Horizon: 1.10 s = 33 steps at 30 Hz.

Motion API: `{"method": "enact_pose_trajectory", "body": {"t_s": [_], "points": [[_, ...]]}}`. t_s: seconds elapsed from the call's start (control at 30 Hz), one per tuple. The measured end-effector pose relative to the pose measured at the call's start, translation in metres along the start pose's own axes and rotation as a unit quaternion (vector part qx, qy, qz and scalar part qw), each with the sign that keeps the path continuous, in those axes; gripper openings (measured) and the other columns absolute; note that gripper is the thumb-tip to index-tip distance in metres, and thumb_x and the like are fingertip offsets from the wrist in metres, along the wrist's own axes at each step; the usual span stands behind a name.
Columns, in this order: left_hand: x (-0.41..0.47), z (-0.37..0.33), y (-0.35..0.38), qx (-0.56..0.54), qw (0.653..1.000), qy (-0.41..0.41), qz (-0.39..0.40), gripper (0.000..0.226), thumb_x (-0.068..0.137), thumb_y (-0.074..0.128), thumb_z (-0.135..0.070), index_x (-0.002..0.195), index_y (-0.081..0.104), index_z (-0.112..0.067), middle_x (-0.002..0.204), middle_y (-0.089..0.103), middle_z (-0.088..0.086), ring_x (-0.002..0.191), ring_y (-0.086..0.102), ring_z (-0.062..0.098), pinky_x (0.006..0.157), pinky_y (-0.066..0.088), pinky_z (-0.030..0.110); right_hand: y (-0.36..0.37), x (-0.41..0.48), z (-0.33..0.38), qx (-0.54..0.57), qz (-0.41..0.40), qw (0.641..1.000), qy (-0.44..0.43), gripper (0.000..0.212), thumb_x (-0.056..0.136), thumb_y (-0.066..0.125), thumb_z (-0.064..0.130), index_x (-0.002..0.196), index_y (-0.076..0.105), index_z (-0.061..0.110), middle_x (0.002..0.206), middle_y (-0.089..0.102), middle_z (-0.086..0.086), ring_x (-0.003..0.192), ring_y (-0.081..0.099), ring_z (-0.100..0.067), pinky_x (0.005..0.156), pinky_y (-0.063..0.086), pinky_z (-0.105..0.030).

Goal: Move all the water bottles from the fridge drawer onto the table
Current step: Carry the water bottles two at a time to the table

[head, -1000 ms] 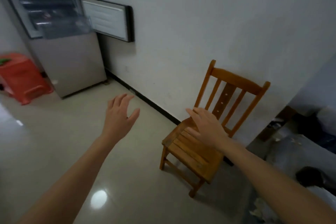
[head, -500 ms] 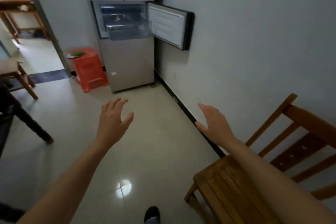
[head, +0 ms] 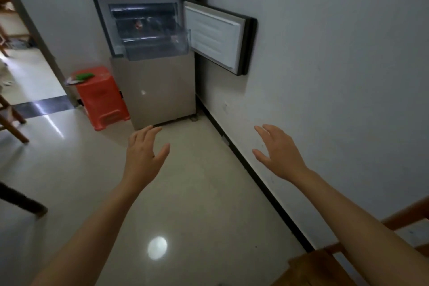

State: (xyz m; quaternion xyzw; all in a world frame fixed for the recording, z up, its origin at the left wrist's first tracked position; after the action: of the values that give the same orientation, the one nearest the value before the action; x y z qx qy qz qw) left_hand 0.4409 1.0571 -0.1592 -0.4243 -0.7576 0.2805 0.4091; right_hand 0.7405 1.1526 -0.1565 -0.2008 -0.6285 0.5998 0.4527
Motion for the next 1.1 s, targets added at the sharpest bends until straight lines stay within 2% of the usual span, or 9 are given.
{"method": "enact_pose_trajectory", "body": {"t_s": [0.17,0.27,0.4,0.5,0.63,0.77,0.93,1.1], "points": [[0.078,-0.004,0.045,-0.009,1.0,-0.003,-0.002,0.061,0.077,0.046,-0.038,0.124,0.053,-0.001,0.129,0.051,0.021,0.123,0.04,0.038,0.103,0.031,0.045,0.03,0.07,-0.052,-0.02,-0.003,1.0,-0.013,0.057,0.081,0.051,0.038,0.124,0.055,0.001,0.124,0.055,-0.025,0.116,0.053,-0.04,0.091,0.043,-0.051],[0.134,-0.01,0.066,-0.009,1.0,-0.012,-0.016,0.057,0.076,0.048,-0.033,0.123,0.054,-0.001,0.128,0.051,0.022,0.121,0.041,0.039,0.102,0.031,0.044,0.045,0.124,-0.081,-0.017,0.015,0.999,-0.025,0.054,0.079,0.055,0.036,0.12,0.058,0.001,0.122,0.056,-0.026,0.114,0.055,-0.041,0.089,0.045,-0.052],[0.197,-0.016,0.079,0.0,0.998,-0.018,-0.053,0.06,0.077,0.046,-0.041,0.12,0.056,0.0,0.125,0.053,0.022,0.118,0.043,0.04,0.1,0.032,0.043,0.065,0.204,-0.102,-0.029,0.026,0.994,-0.102,0.049,0.072,0.064,0.032,0.109,0.063,0.001,0.111,0.062,-0.026,0.101,0.062,-0.04,0.078,0.051,-0.05],[0.23,-0.008,0.084,-0.005,0.997,-0.049,-0.061,0.055,0.078,0.05,-0.034,0.119,0.056,0.0,0.124,0.053,0.022,0.119,0.043,0.039,0.1,0.032,0.041,0.083,0.255,-0.105,-0.014,0.034,0.99,-0.14,0.048,0.069,0.071,0.029,0.107,0.064,0.0,0.11,0.062,-0.026,0.101,0.062,-0.041,0.077,0.051,-0.05],[0.256,0.023,0.094,0.017,0.995,-0.075,-0.066,0.062,0.076,0.041,-0.045,0.117,0.058,-0.001,0.122,0.057,0.02,0.115,0.048,0.037,0.098,0.029,0.034,0.127,0.3,-0.1,0.0,0.08,0.98,-0.183,0.047,0.071,0.069,0.031,0.107,0.064,0.002,0.114,0.061,-0.025,0.103,0.061,-0.04,0.079,0.051,-0.049],[0.295,0.058,0.095,0.026,0.99,-0.108,-0.083,0.064,0.075,0.041,-0.047,0.115,0.059,0.0,0.115,0.059,0.021,0.11,0.05,0.04,0.097,0.031,0.038,0.159,0.359,-0.086,0.011,0.091,0.973,-0.213,0.052,0.066,0.075,0.031,0.11,0.064,0.004,0.115,0.061,-0.023,0.103,0.062,-0.038,0.08,0.052,-0.049],[0.365,0.115,0.099,0.029,0.986,-0.136,-0.091,0.059,0.077,0.046,-0.042,0.117,0.057,-0.001,0.118,0.058,0.021,0.113,0.049,0.039,0.098,0.032,0.042,0.187,0.448,-0.057,-0.007,0.086,0.969,-0.231,0.058,0.061,0.082,0.032,0.109,0.065,0.006,0.113,0.063,-0.021,0.102,0.063,-0.036,0.078,0.052,-0.046],[0.458,0.182,0.1,-0.001,0.987,-0.133,-0.095,0.062,0.078,0.041,-0.05,0.118,0.058,-0.006,0.12,0.059,0.017,0.111,0.051,0.036,0.095,0.041,0.05,0.207,0.556,-0.033,-0.013,0.075,0.97,-0.231,0.054,0.074,0.067,0.037,0.119,0.06,0.007,0.12,0.06,-0.021,0.11,0.059,-0.036,0.084,0.05,-0.047]]}}
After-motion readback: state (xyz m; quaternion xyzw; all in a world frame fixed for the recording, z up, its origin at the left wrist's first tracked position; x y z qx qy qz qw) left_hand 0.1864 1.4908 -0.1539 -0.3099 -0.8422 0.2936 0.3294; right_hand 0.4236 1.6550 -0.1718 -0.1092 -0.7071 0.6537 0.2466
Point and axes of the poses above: each hand's wrist, its own x-axis towards the middle knuckle, its own y-axis out of the palm, z = x × y, the point moved 2 cm from there along x, towards the middle knuckle
